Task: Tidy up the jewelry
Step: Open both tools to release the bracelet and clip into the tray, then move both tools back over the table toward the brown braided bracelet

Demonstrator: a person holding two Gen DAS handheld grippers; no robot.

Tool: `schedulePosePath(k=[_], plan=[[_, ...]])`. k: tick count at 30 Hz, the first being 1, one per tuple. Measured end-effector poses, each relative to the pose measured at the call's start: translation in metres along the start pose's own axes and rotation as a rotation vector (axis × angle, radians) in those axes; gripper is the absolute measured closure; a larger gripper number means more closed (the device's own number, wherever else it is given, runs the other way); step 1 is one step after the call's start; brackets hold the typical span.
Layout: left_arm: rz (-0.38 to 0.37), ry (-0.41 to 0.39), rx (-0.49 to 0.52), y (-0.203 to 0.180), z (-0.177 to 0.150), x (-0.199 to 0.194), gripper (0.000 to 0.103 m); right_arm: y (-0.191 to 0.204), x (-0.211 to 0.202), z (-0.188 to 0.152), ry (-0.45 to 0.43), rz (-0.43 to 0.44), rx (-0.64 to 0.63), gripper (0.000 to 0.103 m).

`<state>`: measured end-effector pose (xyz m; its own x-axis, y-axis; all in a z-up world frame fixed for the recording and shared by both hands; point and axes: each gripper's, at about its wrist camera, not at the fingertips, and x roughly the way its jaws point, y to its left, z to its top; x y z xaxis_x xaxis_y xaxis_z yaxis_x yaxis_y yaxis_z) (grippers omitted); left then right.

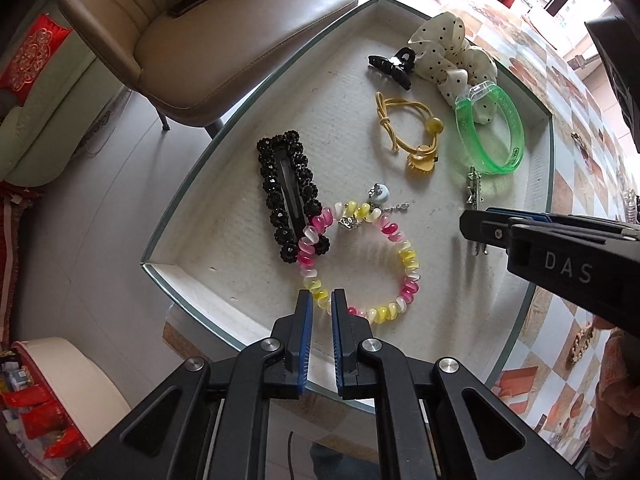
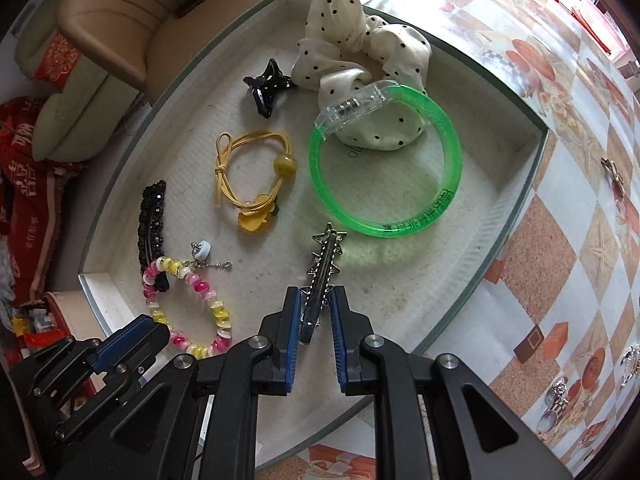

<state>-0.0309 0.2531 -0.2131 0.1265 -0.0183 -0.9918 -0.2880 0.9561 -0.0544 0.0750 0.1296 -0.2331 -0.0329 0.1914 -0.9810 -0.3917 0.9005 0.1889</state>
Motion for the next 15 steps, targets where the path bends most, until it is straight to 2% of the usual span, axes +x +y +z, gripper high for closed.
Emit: schedulePosePath(k=[2, 3, 13, 15], plan=[[0.006, 0.001, 0.002, -0.001, -0.001, -0.001, 0.09, 0.0, -0.002, 0.001, -0.003, 0.006, 0.009, 0.064], [0.007, 0.001, 0.004, -0.001, -0.001, -0.002, 0.09, -0.003, -0.008, 0.003, -0.01, 0.01, 0.011, 0.061], [0.05, -0.005, 0.012, -0.003, 0.001, -0.016, 0.09, -0.01, -0.055, -0.006, -0.088, 0.071, 0.058, 0.046], [0.055, -0.006, 0.013, -0.003, 0.002, -0.02, 0.09, -0.017, -0.067, -0.012, -0.105, 0.077, 0.079, 0.045]])
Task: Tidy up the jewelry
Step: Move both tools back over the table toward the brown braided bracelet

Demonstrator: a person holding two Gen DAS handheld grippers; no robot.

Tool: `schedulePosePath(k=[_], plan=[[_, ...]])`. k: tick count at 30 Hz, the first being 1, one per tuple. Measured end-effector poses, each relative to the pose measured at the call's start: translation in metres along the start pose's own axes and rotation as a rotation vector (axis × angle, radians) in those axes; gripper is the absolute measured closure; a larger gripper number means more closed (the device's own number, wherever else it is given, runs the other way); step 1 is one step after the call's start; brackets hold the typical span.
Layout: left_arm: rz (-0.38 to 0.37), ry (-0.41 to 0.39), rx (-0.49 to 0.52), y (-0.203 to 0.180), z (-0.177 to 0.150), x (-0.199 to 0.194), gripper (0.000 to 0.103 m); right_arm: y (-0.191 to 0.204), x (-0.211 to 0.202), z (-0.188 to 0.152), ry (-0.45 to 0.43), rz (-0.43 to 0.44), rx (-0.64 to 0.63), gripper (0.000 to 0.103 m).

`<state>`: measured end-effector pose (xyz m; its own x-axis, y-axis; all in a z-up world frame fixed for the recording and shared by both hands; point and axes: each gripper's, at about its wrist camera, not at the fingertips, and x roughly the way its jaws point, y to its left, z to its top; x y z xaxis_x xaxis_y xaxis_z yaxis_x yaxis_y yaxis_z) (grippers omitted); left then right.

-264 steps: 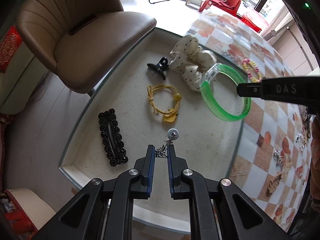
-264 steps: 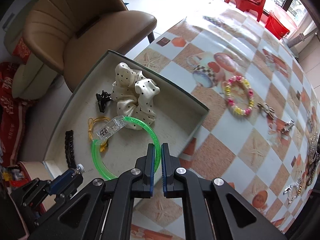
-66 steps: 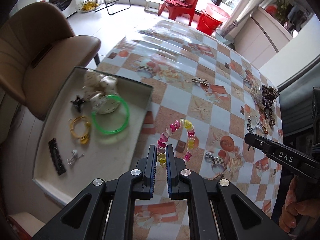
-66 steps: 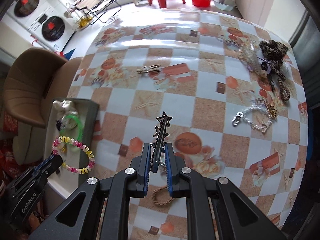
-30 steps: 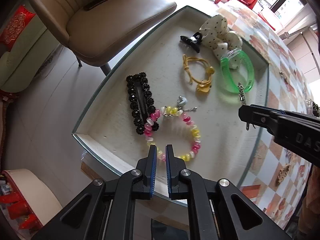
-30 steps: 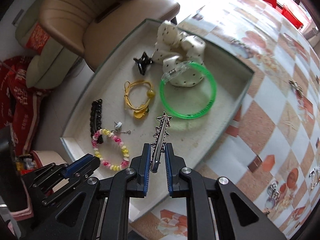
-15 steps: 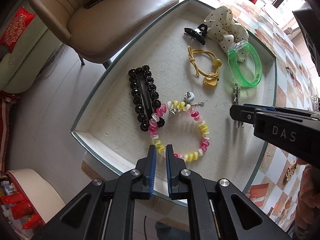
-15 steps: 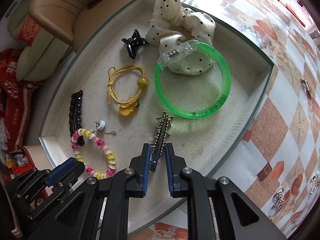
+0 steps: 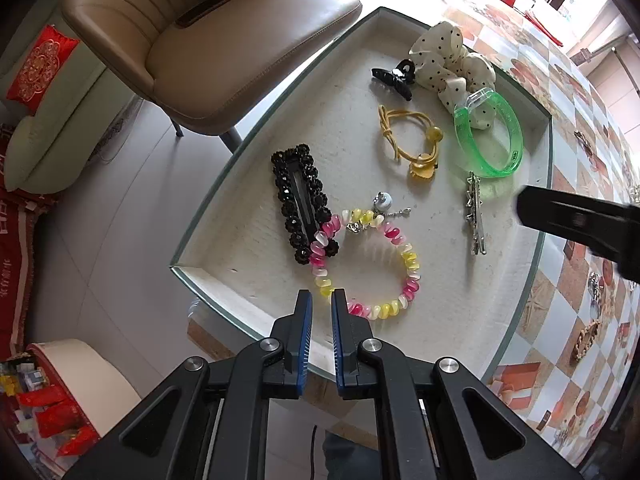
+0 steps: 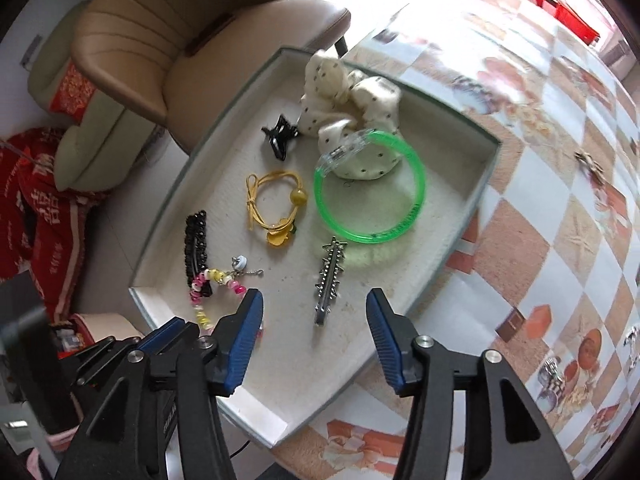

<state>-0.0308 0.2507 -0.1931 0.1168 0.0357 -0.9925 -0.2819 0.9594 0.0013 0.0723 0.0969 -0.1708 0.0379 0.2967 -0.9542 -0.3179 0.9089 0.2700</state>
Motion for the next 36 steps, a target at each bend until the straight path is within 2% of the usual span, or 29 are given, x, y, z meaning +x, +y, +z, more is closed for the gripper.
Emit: schedulePosePath(k=[3, 13, 22, 25, 26, 27, 28, 29, 32, 33, 34, 36], plan=[[0.008, -0.005, 0.01, -0.003, 0.0, -0.005, 0.09, -0.013, -0.014, -0.005, -0.018, 0.003, 0.03, 0.042], [0.004, -0.011, 0.092, -0.029, 0.0, -0.019, 0.09, -0.062, -0.046, -0.039, -0.051, -0.017, 0.17, 0.042], [-0.034, -0.02, 0.179, -0.06, 0.001, -0.029, 0.09, -0.117, -0.062, -0.09, -0.068, -0.054, 0.339, 0.042], [-0.045, -0.024, 0.211, -0.071, 0.001, -0.032, 0.09, -0.136, -0.066, -0.11, -0.076, -0.07, 0.405, 0.03], [-0.048, -0.025, 0.222, -0.076, 0.001, -0.033, 0.09, -0.141, -0.068, -0.116, -0.076, -0.075, 0.422, 0.03], [-0.049, -0.026, 0.233, -0.08, 0.001, -0.034, 0.075, -0.148, -0.069, -0.122, -0.074, -0.081, 0.443, 0.03], [-0.05, -0.025, 0.245, -0.085, 0.0, -0.035, 0.048, -0.155, -0.07, -0.128, -0.073, -0.086, 0.466, 0.03], [-0.04, -0.028, 0.247, -0.088, -0.001, -0.036, 0.0, -0.162, -0.07, -0.133, -0.073, -0.09, 0.486, 0.03], [-0.045, -0.064, 0.283, -0.101, 0.0, -0.043, 0.0, -0.177, -0.074, -0.148, -0.077, -0.099, 0.536, 0.029], [-0.048, -0.065, 0.293, -0.104, 0.0, -0.043, 0.0, -0.181, -0.074, -0.153, -0.079, -0.1, 0.549, 0.028], [-0.043, -0.071, 0.308, -0.109, 0.0, -0.044, 0.0, -0.185, -0.075, -0.157, -0.081, -0.102, 0.561, 0.022], [-0.03, -0.083, 0.34, -0.118, -0.003, -0.045, 0.0, -0.191, -0.075, -0.163, -0.081, -0.101, 0.582, 0.02]])
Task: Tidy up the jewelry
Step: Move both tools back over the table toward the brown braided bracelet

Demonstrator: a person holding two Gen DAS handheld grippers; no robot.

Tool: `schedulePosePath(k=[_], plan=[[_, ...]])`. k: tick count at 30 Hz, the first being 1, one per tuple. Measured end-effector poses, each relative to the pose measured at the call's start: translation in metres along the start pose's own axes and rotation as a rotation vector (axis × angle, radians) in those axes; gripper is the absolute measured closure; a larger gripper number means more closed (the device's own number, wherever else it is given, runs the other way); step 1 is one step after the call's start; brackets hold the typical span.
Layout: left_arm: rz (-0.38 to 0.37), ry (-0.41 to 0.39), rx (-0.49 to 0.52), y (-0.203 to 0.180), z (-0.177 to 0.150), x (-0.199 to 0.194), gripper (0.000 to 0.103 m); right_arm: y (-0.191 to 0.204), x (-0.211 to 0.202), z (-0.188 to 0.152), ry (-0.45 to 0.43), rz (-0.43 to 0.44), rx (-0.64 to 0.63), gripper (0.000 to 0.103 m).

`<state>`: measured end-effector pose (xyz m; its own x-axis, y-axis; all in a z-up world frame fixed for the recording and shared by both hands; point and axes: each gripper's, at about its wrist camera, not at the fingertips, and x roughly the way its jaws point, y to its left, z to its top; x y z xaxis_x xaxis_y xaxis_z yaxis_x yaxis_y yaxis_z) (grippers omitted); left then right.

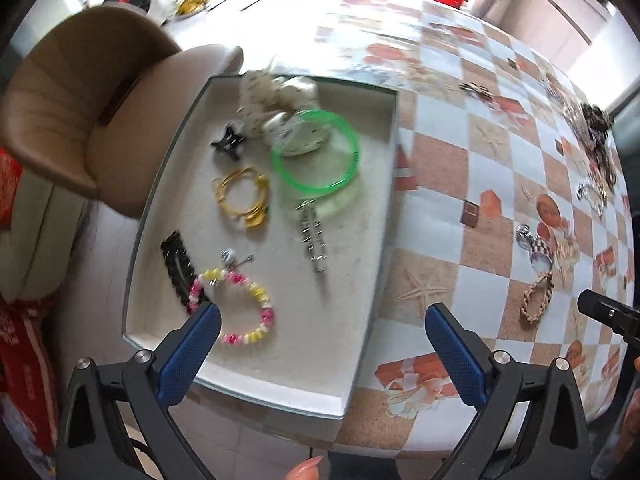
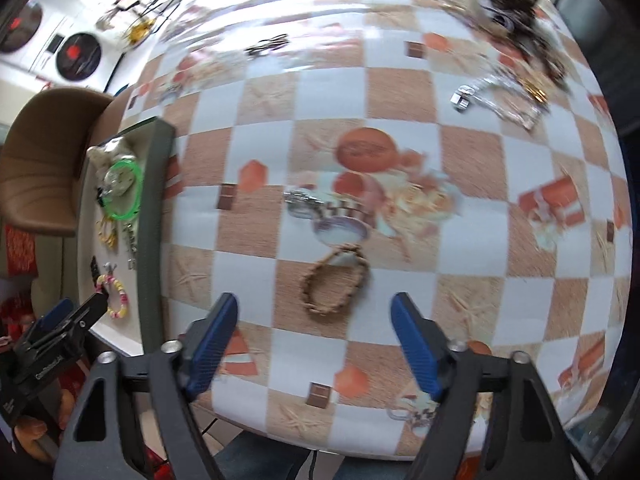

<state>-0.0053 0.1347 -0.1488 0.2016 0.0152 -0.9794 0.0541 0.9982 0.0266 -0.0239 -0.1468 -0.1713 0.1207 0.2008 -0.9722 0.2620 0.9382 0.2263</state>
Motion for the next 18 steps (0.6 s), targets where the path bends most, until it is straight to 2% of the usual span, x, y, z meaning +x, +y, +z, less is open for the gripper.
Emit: schedulePosePath(k=[9, 18], plan=[[-0.051, -0.009, 0.079, -0.031, 0.007, -0.003, 0.0, -0.018, 0.006, -0.003, 0.011, -0.01, 0.039, 0.018], [-0.083, -0.031, 0.138, -0.057, 0.032, -0.002, 0.0, -0.017, 0.035, -0.003, 0.034, -0.022, 0.088, 0.018]])
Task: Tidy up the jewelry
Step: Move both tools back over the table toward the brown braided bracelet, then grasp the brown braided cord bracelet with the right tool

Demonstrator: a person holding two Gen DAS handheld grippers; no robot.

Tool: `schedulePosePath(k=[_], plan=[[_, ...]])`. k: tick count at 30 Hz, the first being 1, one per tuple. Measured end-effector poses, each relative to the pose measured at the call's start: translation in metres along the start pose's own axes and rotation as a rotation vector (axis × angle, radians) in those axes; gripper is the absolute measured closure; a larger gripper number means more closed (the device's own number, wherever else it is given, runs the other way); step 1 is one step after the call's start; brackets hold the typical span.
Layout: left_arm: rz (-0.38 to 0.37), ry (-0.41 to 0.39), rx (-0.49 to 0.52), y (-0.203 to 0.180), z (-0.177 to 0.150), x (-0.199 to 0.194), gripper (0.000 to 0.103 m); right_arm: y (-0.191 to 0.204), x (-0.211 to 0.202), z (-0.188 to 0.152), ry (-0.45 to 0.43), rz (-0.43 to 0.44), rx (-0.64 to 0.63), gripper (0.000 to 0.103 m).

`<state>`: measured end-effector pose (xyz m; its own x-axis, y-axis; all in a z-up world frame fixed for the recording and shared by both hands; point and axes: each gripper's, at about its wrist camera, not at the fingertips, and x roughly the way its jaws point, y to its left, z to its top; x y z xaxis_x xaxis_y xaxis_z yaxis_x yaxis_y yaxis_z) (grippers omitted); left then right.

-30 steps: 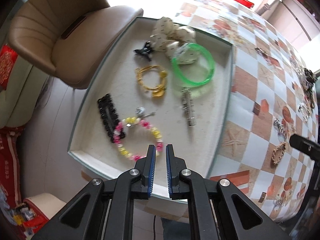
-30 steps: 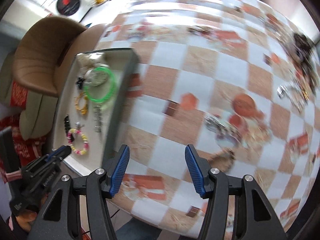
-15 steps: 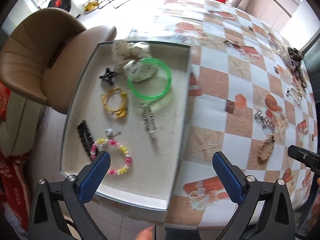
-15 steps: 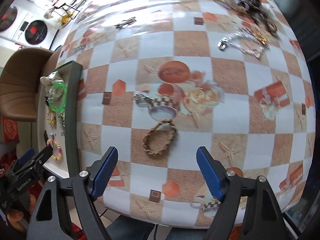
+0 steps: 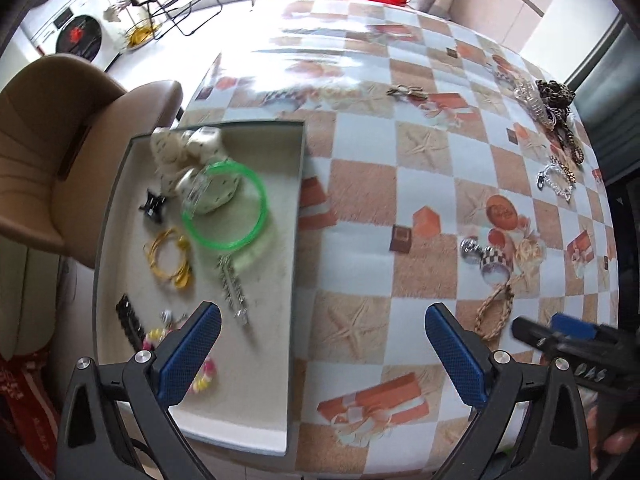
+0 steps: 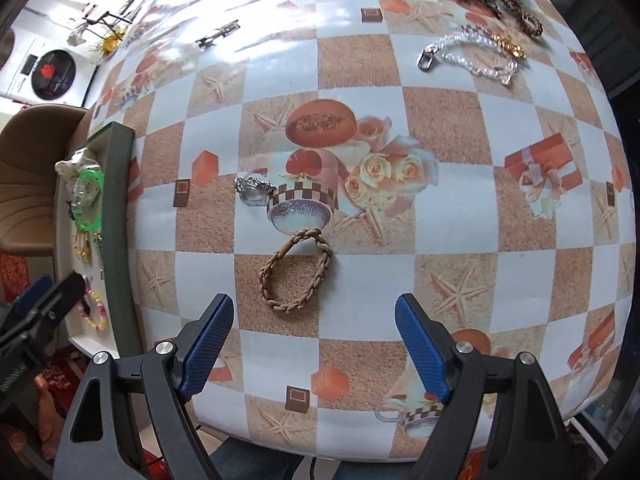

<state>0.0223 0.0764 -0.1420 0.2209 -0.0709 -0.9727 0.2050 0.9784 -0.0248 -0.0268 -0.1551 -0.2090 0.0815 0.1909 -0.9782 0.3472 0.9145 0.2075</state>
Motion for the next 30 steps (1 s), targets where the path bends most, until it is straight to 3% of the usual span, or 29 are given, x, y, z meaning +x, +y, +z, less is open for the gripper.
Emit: schedulePosePath(k=[10, 18, 24, 27, 28, 29, 30], plan=[[-0.012, -0.012, 0.011, -0.004, 0.018, 0.009, 0.0, 0.01, 0.035, -0.004, -0.016, -0.047, 0.138, 0.018], [-0.026, -0.005, 0.029, -0.013, 0.022, 0.021, 0.0, 0.031, 0.047, -0.008, -0.101, -0.161, 0.098, 0.019], [-0.049, 0.014, 0.037, -0.027, 0.022, 0.031, 0.0, 0.042, 0.046, -0.013, -0.138, -0.211, 0.037, 0.042], [-0.064, 0.021, 0.048, -0.037, 0.022, 0.036, 0.0, 0.039, 0.043, -0.012, -0.147, -0.203, -0.017, 0.067], [-0.071, 0.023, 0.058, -0.043, 0.022, 0.038, 0.0, 0.039, 0.042, -0.01, -0.147, -0.201, -0.027, 0.082], [-0.076, 0.025, 0.065, -0.047, 0.022, 0.039, 0.0, 0.037, 0.041, -0.009, -0.144, -0.189, -0.029, 0.089], [-0.084, 0.026, 0.074, -0.052, 0.022, 0.041, 0.0, 0.033, 0.04, -0.006, -0.14, -0.176, -0.025, 0.089]])
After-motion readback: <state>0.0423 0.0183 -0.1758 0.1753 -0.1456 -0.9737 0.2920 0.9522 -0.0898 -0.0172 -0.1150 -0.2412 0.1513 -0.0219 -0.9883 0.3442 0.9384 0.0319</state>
